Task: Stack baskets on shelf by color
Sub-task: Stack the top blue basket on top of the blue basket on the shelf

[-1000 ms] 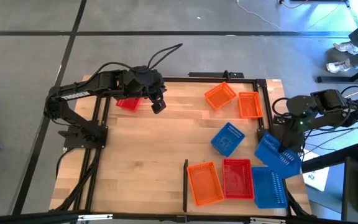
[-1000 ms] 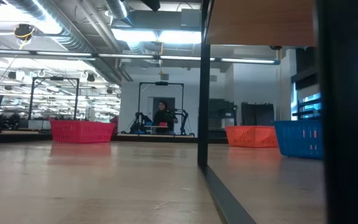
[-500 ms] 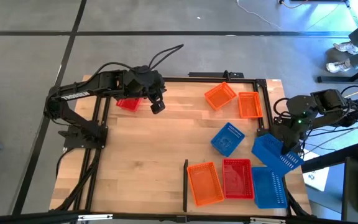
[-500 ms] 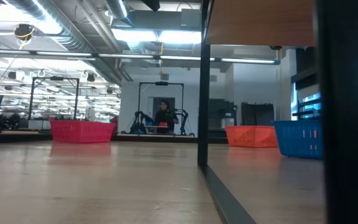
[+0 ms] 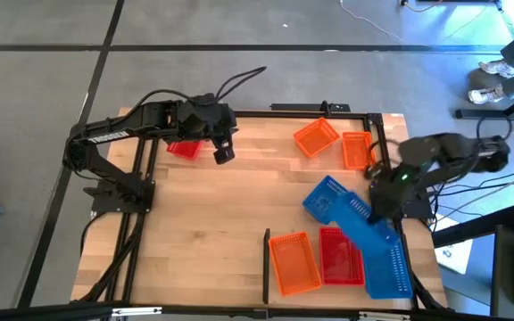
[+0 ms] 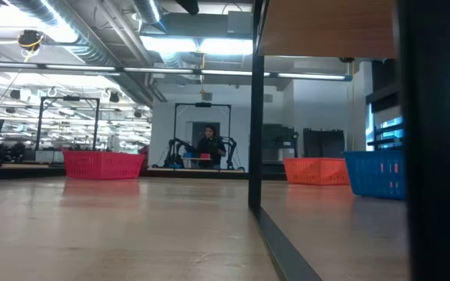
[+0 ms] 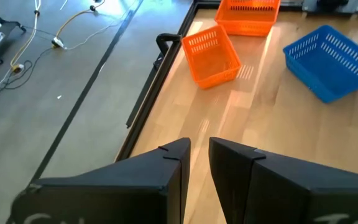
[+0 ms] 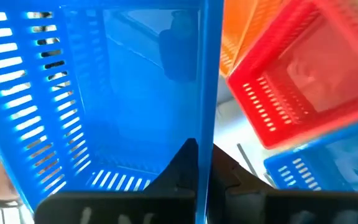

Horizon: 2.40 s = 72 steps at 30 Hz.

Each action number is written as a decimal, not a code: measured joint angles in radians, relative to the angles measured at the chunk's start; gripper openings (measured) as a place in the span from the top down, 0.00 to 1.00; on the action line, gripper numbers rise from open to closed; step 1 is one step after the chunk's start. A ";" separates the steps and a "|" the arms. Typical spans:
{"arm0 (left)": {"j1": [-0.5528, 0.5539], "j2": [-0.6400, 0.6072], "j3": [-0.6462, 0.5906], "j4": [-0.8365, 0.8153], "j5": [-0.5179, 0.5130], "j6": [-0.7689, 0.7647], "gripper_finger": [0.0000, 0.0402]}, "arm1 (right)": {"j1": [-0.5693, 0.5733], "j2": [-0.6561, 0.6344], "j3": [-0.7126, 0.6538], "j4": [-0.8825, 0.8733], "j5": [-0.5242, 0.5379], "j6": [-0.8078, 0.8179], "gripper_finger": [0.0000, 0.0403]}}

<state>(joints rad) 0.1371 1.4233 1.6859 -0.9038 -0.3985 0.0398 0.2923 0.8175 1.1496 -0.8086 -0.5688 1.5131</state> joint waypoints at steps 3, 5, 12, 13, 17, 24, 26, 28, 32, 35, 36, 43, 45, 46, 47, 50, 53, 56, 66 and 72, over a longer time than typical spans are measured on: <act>0.000 0.000 0.000 -0.003 0.000 0.021 0.87 | 0.078 0.075 0.000 0.077 0.033 0.001 1.00; 0.000 0.000 0.000 -0.003 0.000 0.023 0.87 | 0.133 0.113 0.022 0.081 0.072 0.007 1.00; 0.000 0.000 0.000 -0.003 0.000 0.025 0.87 | 0.273 0.180 0.190 -0.206 0.157 0.068 1.00; 0.000 0.000 0.000 -0.003 0.000 0.025 0.87 | 0.284 0.185 0.215 -0.278 0.202 0.077 1.00; 0.000 0.000 0.000 -0.003 0.000 0.025 0.87 | 0.324 0.184 0.324 -0.511 0.475 0.220 1.00; 0.000 0.000 0.000 -0.003 0.000 0.025 0.87 | 0.450 0.201 0.386 -0.596 0.581 0.463 1.00; 0.000 0.000 0.000 -0.003 0.000 0.025 0.87 | 0.498 0.221 0.383 -0.600 0.579 0.508 1.00; 0.000 0.000 0.000 -0.003 0.000 0.025 0.87 | 0.546 0.242 0.382 -0.589 0.579 0.559 1.00; 0.000 0.000 0.000 -0.002 0.000 0.025 0.87 | 0.647 0.268 0.382 -0.577 0.643 0.674 1.00; 0.000 0.000 0.000 -0.002 0.001 0.025 0.87 | 0.719 0.295 0.381 -0.571 0.723 0.741 1.00; 0.000 0.000 0.000 -0.002 0.001 0.025 0.87 | 0.740 0.302 0.381 -0.571 0.749 0.756 1.00; 0.000 0.000 0.000 -0.002 0.001 0.024 0.87 | 0.801 0.371 0.381 -0.610 0.726 0.763 1.00; 0.000 0.000 0.000 -0.002 0.001 0.024 0.87 | 0.809 0.381 0.381 -0.625 0.669 0.766 1.00; 0.000 0.000 0.000 -0.002 0.001 0.024 0.87 | 0.811 0.384 0.381 -0.625 0.643 0.768 1.00; 0.000 0.000 0.000 -0.002 0.001 0.024 0.87 | 0.811 0.384 0.381 -0.625 0.624 0.769 1.00; 0.000 0.000 0.000 -0.002 0.001 0.023 0.87 | 0.816 0.379 0.395 -0.622 0.612 0.768 1.00; 0.000 0.000 0.000 -0.002 0.001 0.021 0.87 | 0.830 0.380 0.403 -0.624 0.582 0.773 1.00; 0.000 0.000 0.000 -0.001 0.001 0.021 0.87 | 0.832 0.382 0.403 -0.636 0.536 0.782 1.00; 0.000 0.000 0.000 -0.001 0.000 0.020 0.87 | 0.831 0.433 0.403 -0.718 0.454 0.790 1.00; 0.000 0.000 0.000 -0.001 0.000 0.020 0.87 | 0.830 0.448 0.403 -0.725 0.451 0.791 1.00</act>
<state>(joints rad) 0.1371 1.4235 1.6859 -0.9043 -0.3981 0.0601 1.1225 1.2655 1.5524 -1.5336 -0.1176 2.3043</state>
